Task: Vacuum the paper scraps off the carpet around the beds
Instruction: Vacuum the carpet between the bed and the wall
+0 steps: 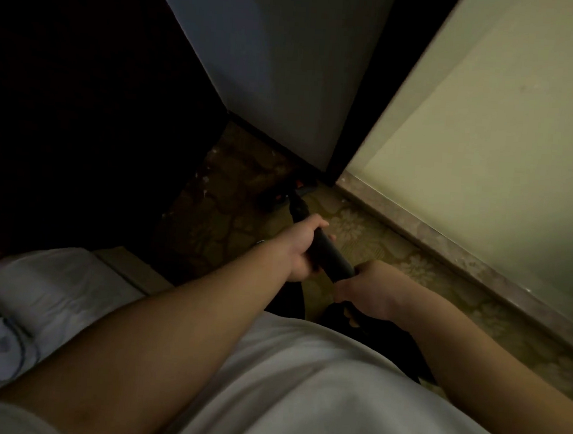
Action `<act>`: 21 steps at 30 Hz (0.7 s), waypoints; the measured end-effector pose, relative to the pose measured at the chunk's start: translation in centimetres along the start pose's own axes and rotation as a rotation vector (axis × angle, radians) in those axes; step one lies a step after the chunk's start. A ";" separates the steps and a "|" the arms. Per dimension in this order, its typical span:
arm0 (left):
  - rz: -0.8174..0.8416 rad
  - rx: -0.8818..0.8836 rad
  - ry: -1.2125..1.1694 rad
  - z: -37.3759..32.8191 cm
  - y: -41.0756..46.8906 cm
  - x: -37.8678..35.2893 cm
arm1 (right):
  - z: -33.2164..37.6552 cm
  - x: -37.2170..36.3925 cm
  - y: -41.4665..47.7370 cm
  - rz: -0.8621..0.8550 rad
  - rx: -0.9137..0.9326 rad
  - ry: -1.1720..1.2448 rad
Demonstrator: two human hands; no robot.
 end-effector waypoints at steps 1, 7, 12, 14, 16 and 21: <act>0.003 0.000 0.001 -0.6 -0.3 0.5 | 0.8 -0.2 0.1 0.000 -0.001 -0.002; 0.008 -0.028 -0.030 -4.1 -1.7 3.4 | 5.3 -0.6 1.6 -0.002 0.020 -0.040; -0.026 -0.078 -0.047 -6.4 -2.9 5.9 | 9.0 -0.9 2.9 -0.010 0.041 -0.191; -0.041 -0.096 -0.051 -7.1 -3.3 6.8 | 10.1 -1.2 3.6 -0.010 0.051 -0.206; -0.051 -0.114 -0.062 -7.7 -3.7 7.5 | 11.0 -1.6 4.2 -0.003 0.061 -0.220; -0.064 -0.123 -0.076 -8.7 -4.0 8.2 | 12.2 -1.7 4.9 -0.003 0.070 -0.240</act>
Point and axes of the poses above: each hand's wrist, its own y-axis towards the middle knuckle, its own x-axis out of the back of the hand, z = x × y, the point moved 6 cm from there along y, towards the middle knuckle, and after that the axes turned 15 degrees about z, right-handed, at the moved point
